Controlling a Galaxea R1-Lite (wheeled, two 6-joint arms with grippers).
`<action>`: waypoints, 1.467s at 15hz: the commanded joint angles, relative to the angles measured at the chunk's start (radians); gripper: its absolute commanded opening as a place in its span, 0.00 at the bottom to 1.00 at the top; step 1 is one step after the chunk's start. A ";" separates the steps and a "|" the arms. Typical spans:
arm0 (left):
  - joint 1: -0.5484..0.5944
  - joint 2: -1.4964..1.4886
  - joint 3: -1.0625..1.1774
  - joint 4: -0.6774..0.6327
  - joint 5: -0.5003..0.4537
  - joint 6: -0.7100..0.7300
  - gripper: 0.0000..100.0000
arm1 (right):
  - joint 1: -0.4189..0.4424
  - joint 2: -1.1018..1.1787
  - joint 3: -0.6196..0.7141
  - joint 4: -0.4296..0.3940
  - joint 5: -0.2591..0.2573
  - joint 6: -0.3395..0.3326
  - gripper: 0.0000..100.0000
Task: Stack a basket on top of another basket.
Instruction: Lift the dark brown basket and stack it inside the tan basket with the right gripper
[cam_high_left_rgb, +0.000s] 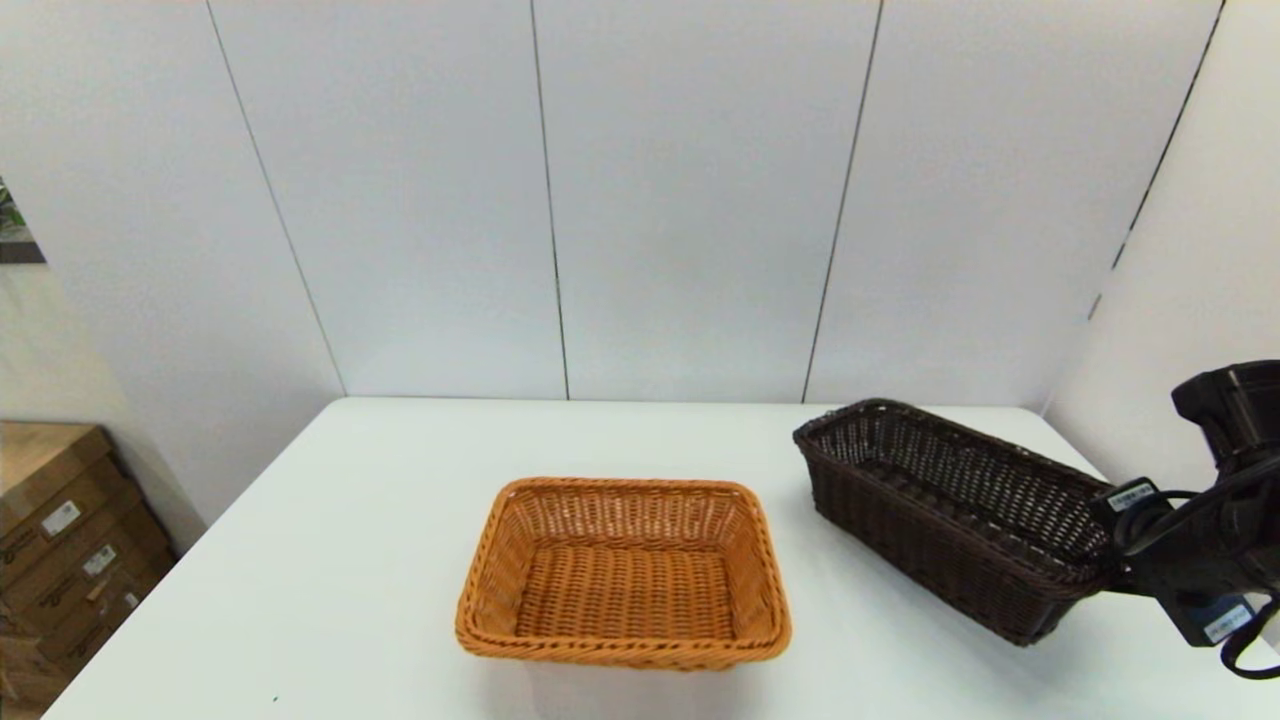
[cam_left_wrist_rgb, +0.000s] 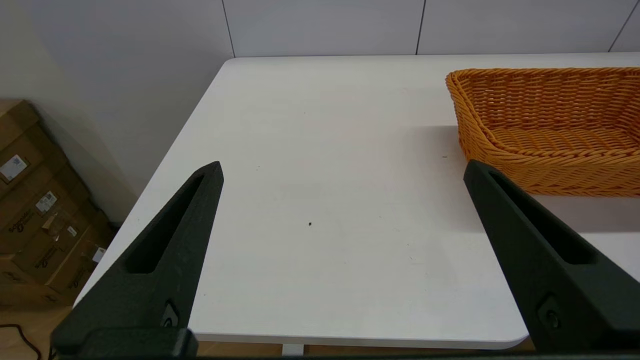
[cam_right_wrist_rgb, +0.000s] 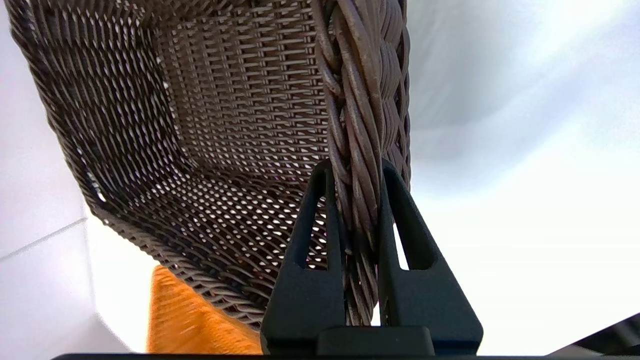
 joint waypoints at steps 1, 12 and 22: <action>0.000 0.001 0.000 0.001 0.000 0.000 1.00 | -0.007 -0.043 -0.005 -0.020 0.006 0.018 0.00; 0.000 0.001 0.000 0.001 0.000 0.000 1.00 | 0.143 -0.256 -0.054 0.016 0.184 -0.008 0.00; 0.000 0.001 0.000 0.001 0.000 0.000 1.00 | 0.597 -0.356 -0.066 0.017 0.228 -0.008 0.00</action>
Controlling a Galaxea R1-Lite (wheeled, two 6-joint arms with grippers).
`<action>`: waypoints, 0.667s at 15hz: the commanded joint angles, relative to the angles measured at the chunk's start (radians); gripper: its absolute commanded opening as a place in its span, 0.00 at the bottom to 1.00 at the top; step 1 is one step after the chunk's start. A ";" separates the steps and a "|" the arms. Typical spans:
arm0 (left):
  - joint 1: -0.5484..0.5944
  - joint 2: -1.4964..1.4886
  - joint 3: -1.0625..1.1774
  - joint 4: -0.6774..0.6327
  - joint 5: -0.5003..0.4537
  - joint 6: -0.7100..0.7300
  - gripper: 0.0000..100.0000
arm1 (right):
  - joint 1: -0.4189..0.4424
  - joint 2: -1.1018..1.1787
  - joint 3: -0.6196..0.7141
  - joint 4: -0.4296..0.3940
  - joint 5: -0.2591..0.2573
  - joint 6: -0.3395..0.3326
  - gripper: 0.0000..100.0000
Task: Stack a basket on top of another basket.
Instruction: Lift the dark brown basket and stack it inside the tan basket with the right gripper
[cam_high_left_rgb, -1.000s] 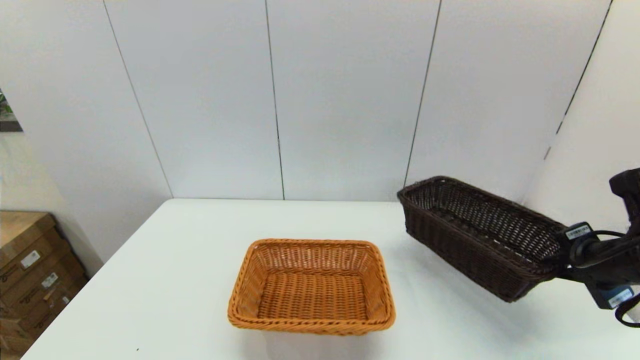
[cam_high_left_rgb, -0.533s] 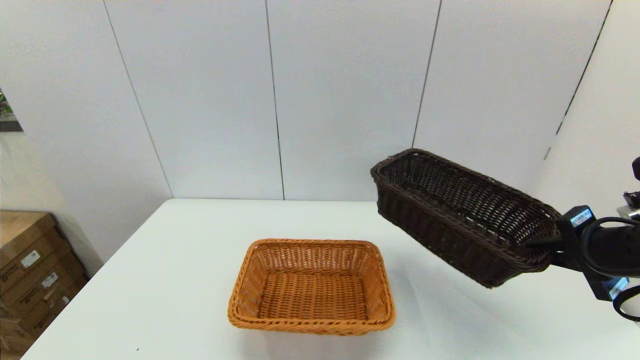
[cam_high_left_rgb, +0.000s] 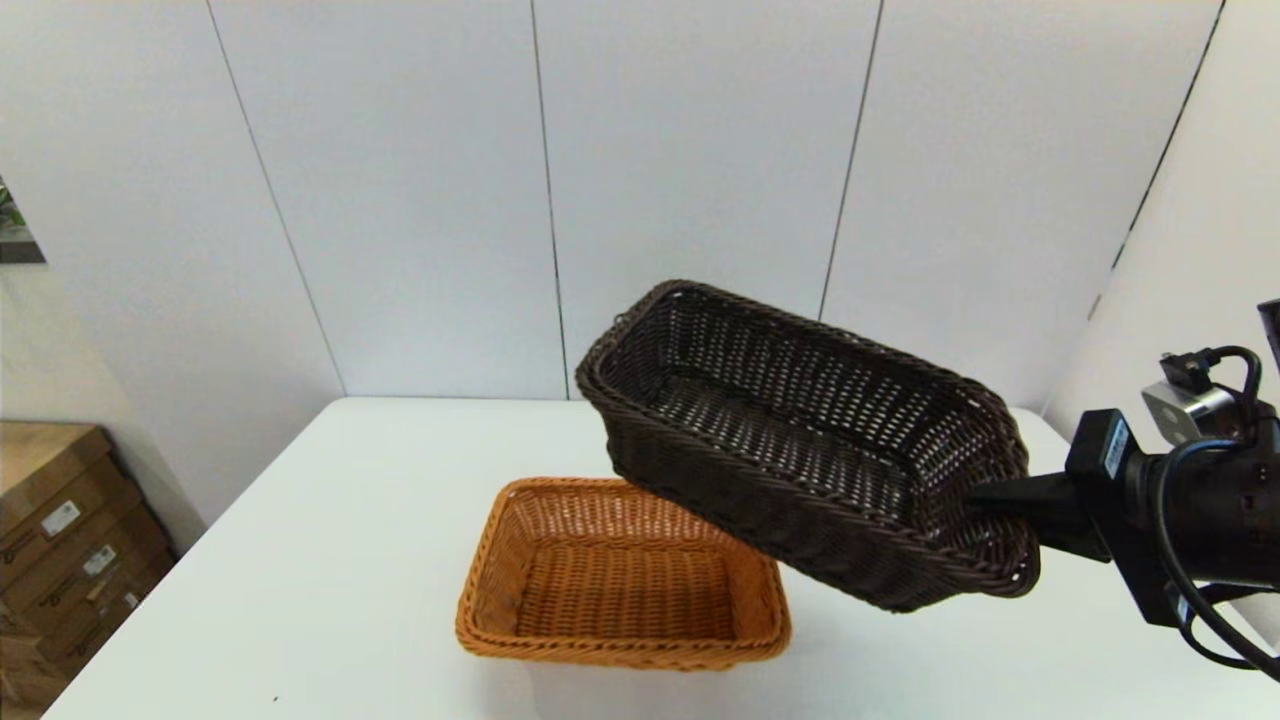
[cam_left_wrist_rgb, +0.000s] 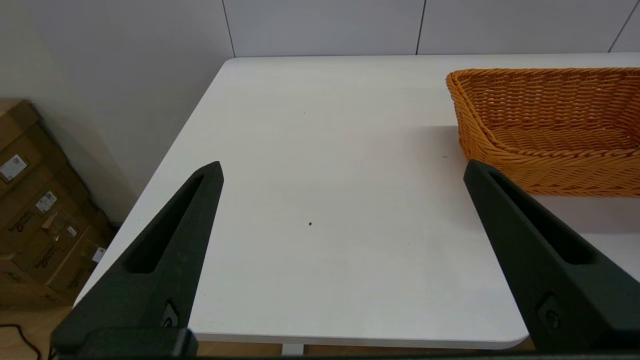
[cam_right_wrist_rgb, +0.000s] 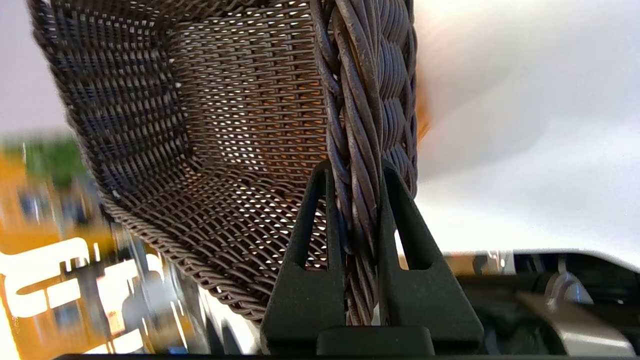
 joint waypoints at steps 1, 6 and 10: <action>0.000 0.001 0.000 0.001 0.000 0.000 1.00 | 0.169 -0.025 -0.007 -0.001 0.006 0.007 0.00; 0.000 0.001 0.000 0.001 0.000 0.000 1.00 | 0.304 0.021 -0.008 -0.003 0.000 -0.029 0.00; 0.000 0.001 0.000 0.001 0.000 0.000 1.00 | 0.336 0.090 -0.024 -0.008 -0.003 -0.066 0.00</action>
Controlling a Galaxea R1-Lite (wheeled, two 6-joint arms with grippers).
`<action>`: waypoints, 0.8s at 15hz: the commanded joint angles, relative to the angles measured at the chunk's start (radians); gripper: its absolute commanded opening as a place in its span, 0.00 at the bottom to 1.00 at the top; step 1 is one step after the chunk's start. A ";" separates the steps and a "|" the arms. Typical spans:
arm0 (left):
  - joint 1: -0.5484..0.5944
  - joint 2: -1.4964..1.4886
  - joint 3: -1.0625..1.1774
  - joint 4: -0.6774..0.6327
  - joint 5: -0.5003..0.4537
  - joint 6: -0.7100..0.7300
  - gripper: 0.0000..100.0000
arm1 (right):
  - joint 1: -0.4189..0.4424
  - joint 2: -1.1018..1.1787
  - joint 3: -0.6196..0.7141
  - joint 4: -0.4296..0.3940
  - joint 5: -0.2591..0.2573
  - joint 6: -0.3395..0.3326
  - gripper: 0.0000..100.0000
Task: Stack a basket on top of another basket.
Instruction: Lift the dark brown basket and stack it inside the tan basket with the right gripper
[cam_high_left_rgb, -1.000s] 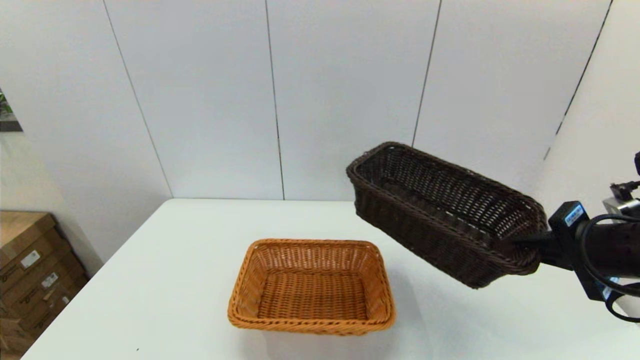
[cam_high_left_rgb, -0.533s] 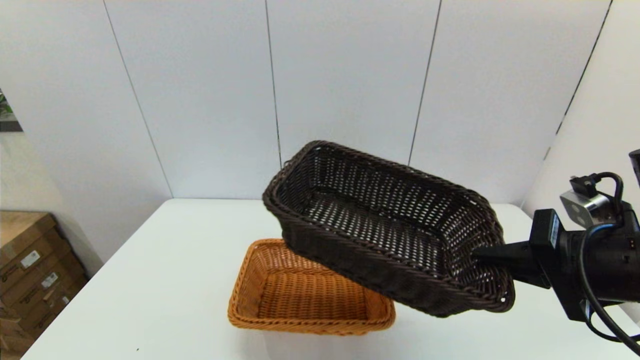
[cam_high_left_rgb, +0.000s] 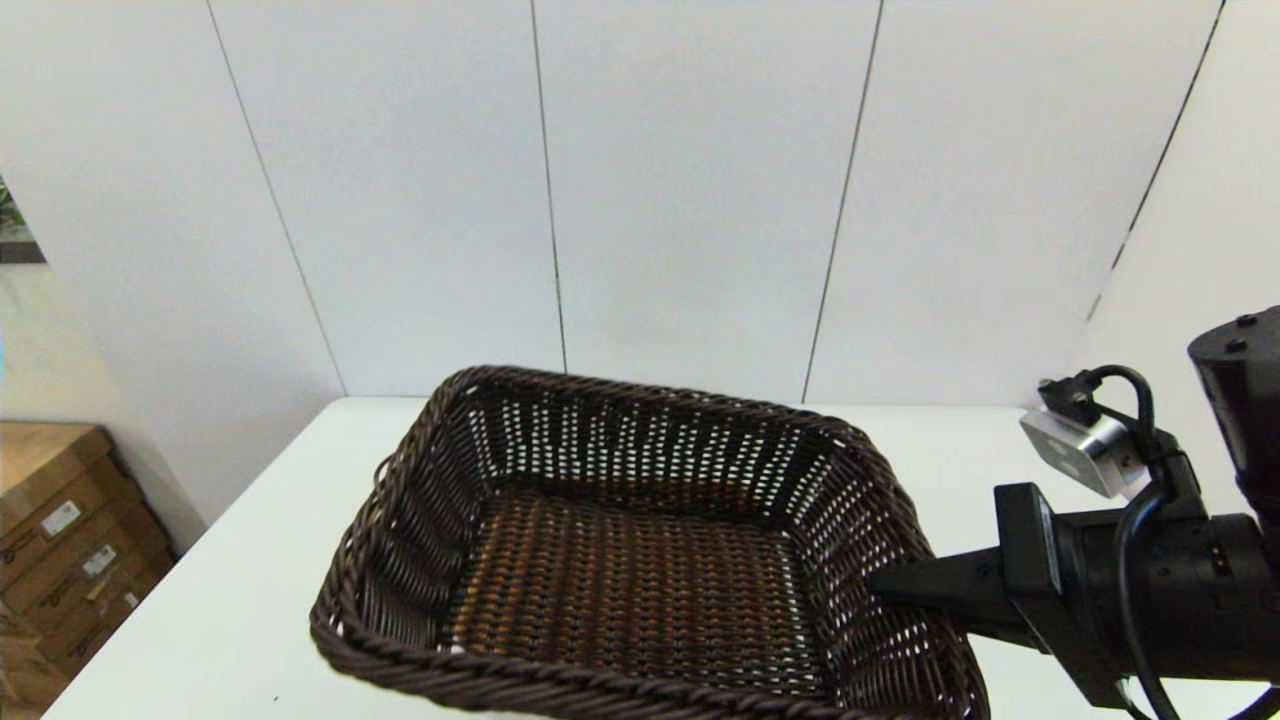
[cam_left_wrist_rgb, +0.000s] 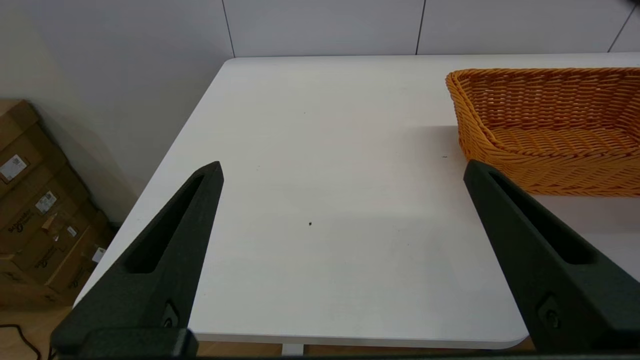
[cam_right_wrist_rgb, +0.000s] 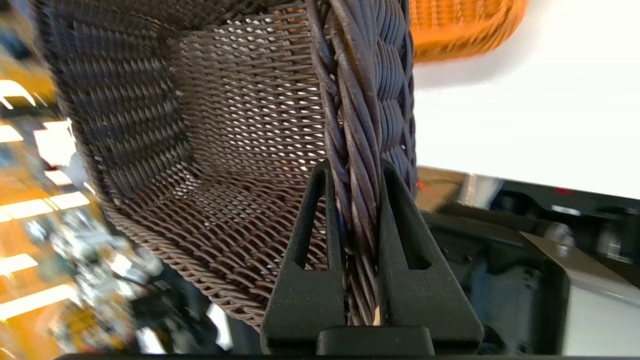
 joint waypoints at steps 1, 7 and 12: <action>0.000 0.001 0.000 0.001 0.001 0.000 1.00 | 0.023 0.086 -0.021 -0.006 0.001 -0.028 0.00; 0.000 0.001 0.000 0.001 0.001 0.000 1.00 | 0.026 0.212 -0.117 -0.001 0.001 -0.040 0.00; 0.000 0.001 0.000 0.001 0.001 0.000 1.00 | 0.017 0.310 -0.188 0.005 -0.002 -0.040 0.00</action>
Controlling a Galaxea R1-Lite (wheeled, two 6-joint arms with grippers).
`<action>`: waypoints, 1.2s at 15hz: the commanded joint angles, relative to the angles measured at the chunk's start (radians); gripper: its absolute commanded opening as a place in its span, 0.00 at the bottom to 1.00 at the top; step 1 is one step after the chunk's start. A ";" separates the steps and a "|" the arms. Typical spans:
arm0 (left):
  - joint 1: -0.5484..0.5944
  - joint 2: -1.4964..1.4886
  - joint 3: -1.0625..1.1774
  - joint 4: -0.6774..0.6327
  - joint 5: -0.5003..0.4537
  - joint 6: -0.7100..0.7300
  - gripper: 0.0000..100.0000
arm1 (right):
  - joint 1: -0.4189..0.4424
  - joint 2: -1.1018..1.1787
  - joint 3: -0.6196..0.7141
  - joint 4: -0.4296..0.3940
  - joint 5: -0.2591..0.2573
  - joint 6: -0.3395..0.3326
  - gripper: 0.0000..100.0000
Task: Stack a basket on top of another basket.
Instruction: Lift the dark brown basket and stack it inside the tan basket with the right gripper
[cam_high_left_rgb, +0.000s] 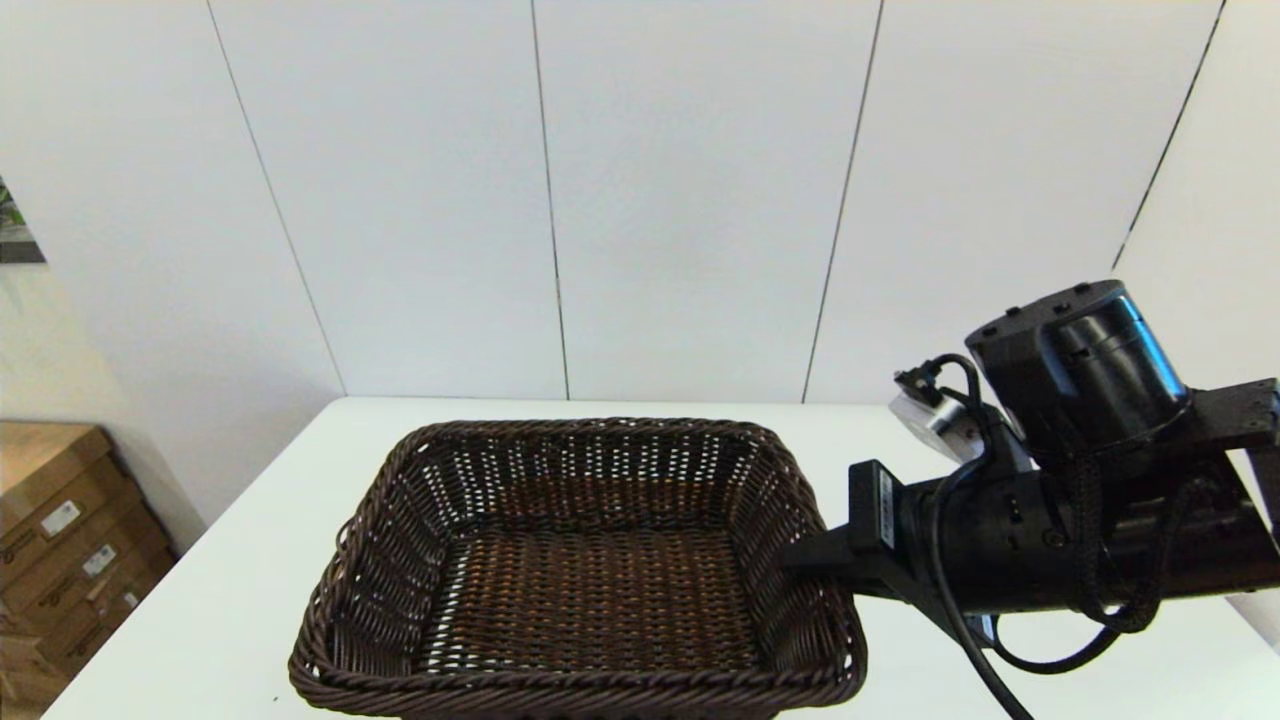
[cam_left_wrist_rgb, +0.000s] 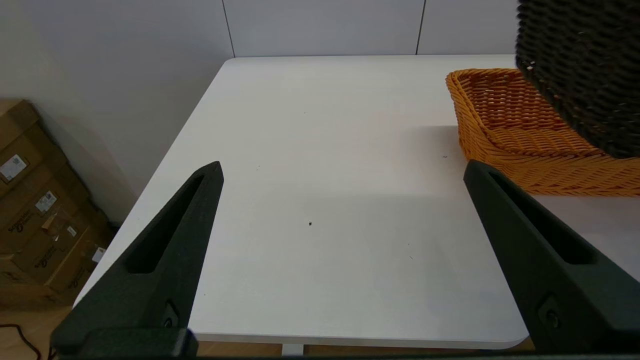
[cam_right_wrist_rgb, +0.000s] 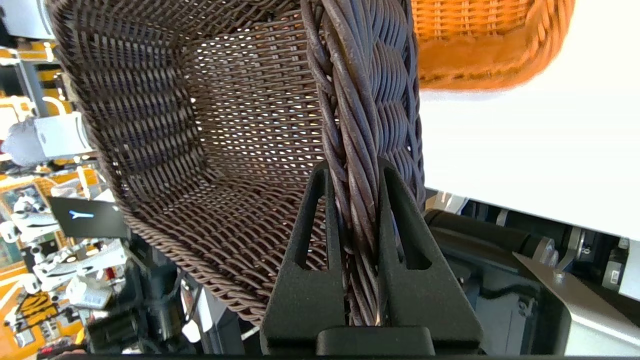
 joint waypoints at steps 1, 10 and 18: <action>0.000 0.001 0.000 0.001 0.000 -0.001 1.00 | -0.010 0.090 -0.055 0.002 -0.001 0.007 0.00; 0.000 0.001 0.000 0.001 0.000 -0.001 1.00 | -0.042 0.216 -0.136 -0.009 0.004 -0.013 0.00; 0.000 0.001 0.000 0.001 0.000 -0.001 1.00 | -0.156 0.231 -0.155 -0.001 0.010 -0.058 0.00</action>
